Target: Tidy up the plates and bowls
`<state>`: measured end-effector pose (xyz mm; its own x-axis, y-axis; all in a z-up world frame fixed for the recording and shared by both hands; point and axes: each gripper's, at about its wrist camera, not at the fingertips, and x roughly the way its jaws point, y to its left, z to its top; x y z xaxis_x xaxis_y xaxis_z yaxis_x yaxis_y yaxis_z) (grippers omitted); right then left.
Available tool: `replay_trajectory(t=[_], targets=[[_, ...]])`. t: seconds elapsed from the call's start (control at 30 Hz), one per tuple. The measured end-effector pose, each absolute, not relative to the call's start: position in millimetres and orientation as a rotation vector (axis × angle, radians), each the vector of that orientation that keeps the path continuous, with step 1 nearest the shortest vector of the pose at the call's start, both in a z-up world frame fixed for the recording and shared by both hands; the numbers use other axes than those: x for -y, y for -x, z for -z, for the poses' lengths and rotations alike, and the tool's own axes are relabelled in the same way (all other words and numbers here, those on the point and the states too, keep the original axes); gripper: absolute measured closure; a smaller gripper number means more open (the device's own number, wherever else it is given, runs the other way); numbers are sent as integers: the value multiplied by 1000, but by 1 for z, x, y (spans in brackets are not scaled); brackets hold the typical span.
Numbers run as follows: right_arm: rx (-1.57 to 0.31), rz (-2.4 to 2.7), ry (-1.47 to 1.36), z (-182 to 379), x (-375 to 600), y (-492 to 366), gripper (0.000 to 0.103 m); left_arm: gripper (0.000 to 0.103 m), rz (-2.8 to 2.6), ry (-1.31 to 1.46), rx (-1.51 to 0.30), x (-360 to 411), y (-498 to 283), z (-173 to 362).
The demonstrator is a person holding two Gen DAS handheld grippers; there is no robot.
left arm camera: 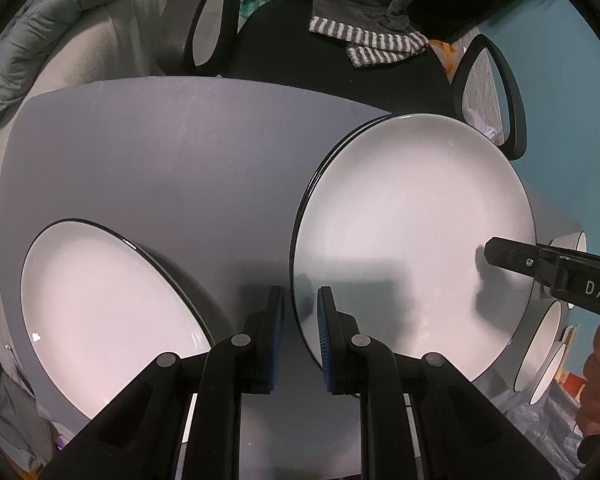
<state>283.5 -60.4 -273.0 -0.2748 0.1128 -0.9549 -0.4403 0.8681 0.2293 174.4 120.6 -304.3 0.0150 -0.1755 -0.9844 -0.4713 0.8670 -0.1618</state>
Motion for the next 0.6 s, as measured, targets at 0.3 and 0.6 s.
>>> replay_trajectory(t=[0.3,0.6], targets=[[-1721,-513,341,265,56,-282,59,84,-244,525,-1550,-121,-170,299],[-1678,-526,403,256,52,-277,59,79,-251,512,-1516,-119,-163,280]])
